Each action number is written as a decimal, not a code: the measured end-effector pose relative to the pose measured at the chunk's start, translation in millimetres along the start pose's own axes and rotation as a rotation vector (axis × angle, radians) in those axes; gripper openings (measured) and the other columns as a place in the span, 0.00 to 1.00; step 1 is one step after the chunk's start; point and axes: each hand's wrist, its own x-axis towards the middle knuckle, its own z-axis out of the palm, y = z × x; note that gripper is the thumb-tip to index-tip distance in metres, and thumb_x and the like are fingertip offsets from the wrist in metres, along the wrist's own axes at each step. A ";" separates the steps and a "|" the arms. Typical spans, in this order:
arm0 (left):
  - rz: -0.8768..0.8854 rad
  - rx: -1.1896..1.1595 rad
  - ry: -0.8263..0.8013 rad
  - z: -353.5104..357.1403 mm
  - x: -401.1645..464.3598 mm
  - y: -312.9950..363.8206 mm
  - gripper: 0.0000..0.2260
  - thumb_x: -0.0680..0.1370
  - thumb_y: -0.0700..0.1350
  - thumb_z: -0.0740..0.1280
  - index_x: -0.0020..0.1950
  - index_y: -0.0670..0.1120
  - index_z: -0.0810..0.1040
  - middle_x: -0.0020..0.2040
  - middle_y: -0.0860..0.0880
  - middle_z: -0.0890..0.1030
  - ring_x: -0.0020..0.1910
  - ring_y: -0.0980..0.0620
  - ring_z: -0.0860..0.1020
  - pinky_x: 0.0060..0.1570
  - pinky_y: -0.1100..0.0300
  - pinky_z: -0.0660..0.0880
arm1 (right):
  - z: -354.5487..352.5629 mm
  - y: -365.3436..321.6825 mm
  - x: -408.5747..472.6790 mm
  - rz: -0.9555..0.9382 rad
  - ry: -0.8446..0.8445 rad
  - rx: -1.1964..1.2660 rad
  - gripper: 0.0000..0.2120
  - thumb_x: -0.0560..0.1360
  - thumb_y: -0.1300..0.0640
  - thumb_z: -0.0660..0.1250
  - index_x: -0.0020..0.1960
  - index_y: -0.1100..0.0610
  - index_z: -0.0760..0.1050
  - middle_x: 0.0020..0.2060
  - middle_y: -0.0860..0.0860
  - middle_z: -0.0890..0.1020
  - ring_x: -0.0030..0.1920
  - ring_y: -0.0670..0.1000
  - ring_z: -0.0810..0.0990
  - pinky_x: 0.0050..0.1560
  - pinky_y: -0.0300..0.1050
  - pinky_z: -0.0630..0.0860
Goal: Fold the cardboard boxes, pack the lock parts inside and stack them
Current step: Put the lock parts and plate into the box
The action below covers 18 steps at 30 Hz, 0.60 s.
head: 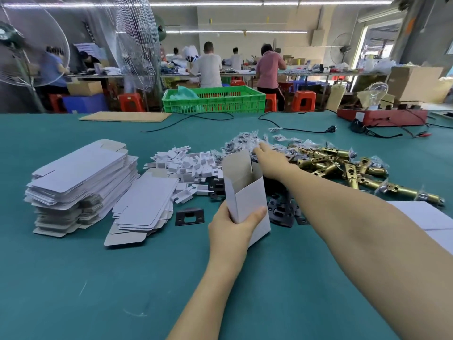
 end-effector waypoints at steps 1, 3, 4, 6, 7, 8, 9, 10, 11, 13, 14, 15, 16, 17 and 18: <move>0.001 -0.001 -0.001 -0.5 0.7 -0.5 0.10 0.71 0.47 0.77 0.49 0.54 0.81 0.45 0.57 0.85 0.46 0.57 0.83 0.47 0.60 0.79 | 1.3 -0.7 3.3 0.002 -0.034 -0.049 0.20 0.78 0.68 0.54 0.69 0.63 0.63 0.77 0.61 0.52 0.66 0.65 0.69 0.51 0.55 0.69; 0.000 -0.005 -0.001 -1.1 0.8 -1.6 0.10 0.71 0.47 0.77 0.49 0.55 0.81 0.45 0.57 0.85 0.46 0.58 0.83 0.48 0.59 0.80 | 2.4 -3.6 9.9 0.011 -0.096 -0.115 0.20 0.80 0.62 0.54 0.71 0.60 0.64 0.77 0.60 0.52 0.68 0.65 0.66 0.59 0.58 0.68; 0.000 -0.006 -0.004 -1.1 0.4 -1.8 0.10 0.71 0.47 0.77 0.49 0.55 0.81 0.45 0.57 0.85 0.46 0.58 0.83 0.48 0.59 0.80 | 2.9 -5.8 13.1 0.020 -0.122 -0.135 0.20 0.80 0.59 0.54 0.71 0.59 0.65 0.76 0.59 0.56 0.68 0.64 0.66 0.60 0.59 0.68; 0.001 -0.002 -0.008 -1.0 0.2 -2.3 0.10 0.71 0.47 0.77 0.50 0.55 0.81 0.45 0.57 0.85 0.46 0.57 0.83 0.49 0.58 0.80 | 4.2 -10.1 17.6 0.050 -0.140 -0.150 0.17 0.79 0.57 0.55 0.67 0.59 0.70 0.71 0.59 0.63 0.66 0.63 0.67 0.60 0.58 0.67; 0.002 0.001 -0.008 -1.3 0.6 -2.8 0.11 0.71 0.47 0.77 0.50 0.55 0.81 0.45 0.58 0.85 0.46 0.57 0.83 0.49 0.58 0.80 | 5.5 -11.9 19.0 0.062 -0.132 -0.156 0.16 0.79 0.58 0.56 0.65 0.59 0.71 0.69 0.58 0.64 0.65 0.63 0.67 0.60 0.57 0.66; 0.003 0.006 -0.008 -1.7 0.8 -2.8 0.11 0.71 0.48 0.77 0.50 0.55 0.81 0.45 0.58 0.85 0.46 0.57 0.83 0.49 0.57 0.80 | 7.0 -13.0 19.8 0.068 -0.117 -0.163 0.15 0.79 0.58 0.56 0.64 0.59 0.72 0.68 0.58 0.66 0.65 0.62 0.67 0.61 0.56 0.65; 0.005 0.011 -0.007 -1.7 1.0 -2.7 0.11 0.71 0.48 0.77 0.50 0.55 0.81 0.45 0.58 0.85 0.46 0.57 0.82 0.49 0.57 0.80 | 8.2 -13.2 20.0 0.067 -0.098 -0.166 0.15 0.79 0.58 0.56 0.63 0.59 0.73 0.68 0.58 0.67 0.65 0.62 0.67 0.61 0.56 0.65; 0.004 0.019 -0.004 -1.9 1.2 -2.6 0.11 0.71 0.48 0.77 0.50 0.55 0.81 0.45 0.58 0.85 0.47 0.57 0.83 0.50 0.56 0.80 | 9.5 -12.8 19.6 0.059 -0.075 -0.154 0.14 0.79 0.59 0.56 0.62 0.59 0.74 0.67 0.57 0.68 0.64 0.61 0.68 0.61 0.54 0.65; 0.002 0.023 -0.002 -2.0 1.7 -2.7 0.11 0.71 0.48 0.77 0.50 0.55 0.81 0.45 0.58 0.85 0.47 0.56 0.83 0.50 0.56 0.80 | 10.6 -11.9 18.5 0.047 -0.047 -0.126 0.14 0.79 0.59 0.56 0.62 0.60 0.74 0.66 0.57 0.69 0.64 0.61 0.68 0.61 0.53 0.66; -0.001 0.025 0.000 -2.4 2.6 -2.7 0.11 0.71 0.48 0.78 0.50 0.54 0.81 0.45 0.58 0.85 0.47 0.56 0.83 0.50 0.55 0.80 | 12.4 -8.1 15.0 0.027 0.039 -0.022 0.14 0.79 0.61 0.56 0.62 0.62 0.73 0.65 0.57 0.70 0.64 0.59 0.68 0.57 0.51 0.67; 0.000 0.023 -0.003 -2.6 2.6 -2.7 0.11 0.71 0.47 0.77 0.50 0.54 0.81 0.45 0.58 0.85 0.47 0.57 0.83 0.51 0.55 0.80 | 12.8 -5.7 12.2 0.029 0.108 0.063 0.15 0.78 0.62 0.57 0.62 0.63 0.73 0.65 0.57 0.71 0.65 0.58 0.68 0.56 0.50 0.67; 0.002 0.019 -0.009 -2.8 2.5 -2.3 0.10 0.71 0.47 0.77 0.50 0.54 0.81 0.45 0.58 0.85 0.47 0.57 0.83 0.51 0.55 0.80 | 11.6 -3.6 8.1 0.041 0.188 0.163 0.16 0.77 0.62 0.58 0.63 0.64 0.73 0.66 0.56 0.71 0.66 0.57 0.67 0.58 0.49 0.68; 0.003 0.016 -0.015 -3.1 2.0 -1.7 0.10 0.71 0.46 0.77 0.51 0.54 0.81 0.46 0.58 0.85 0.47 0.57 0.83 0.51 0.55 0.80 | 9.3 -2.4 2.3 0.067 0.269 0.273 0.17 0.76 0.62 0.60 0.64 0.64 0.73 0.67 0.56 0.72 0.67 0.57 0.68 0.60 0.49 0.68; 0.003 0.014 -0.021 -3.4 1.5 -1.0 0.11 0.71 0.46 0.77 0.51 0.54 0.81 0.46 0.58 0.85 0.47 0.57 0.83 0.51 0.56 0.80 | 5.0 -2.6 -6.1 0.118 0.348 0.406 0.17 0.76 0.61 0.61 0.64 0.64 0.74 0.66 0.56 0.73 0.67 0.56 0.69 0.61 0.48 0.68; 0.001 0.012 -0.023 -3.3 1.1 -0.4 0.11 0.71 0.46 0.77 0.51 0.54 0.81 0.47 0.58 0.85 0.47 0.58 0.83 0.51 0.56 0.80 | -0.9 -2.9 -15.6 0.186 0.423 0.564 0.17 0.77 0.60 0.63 0.64 0.64 0.75 0.65 0.57 0.75 0.65 0.56 0.72 0.60 0.47 0.69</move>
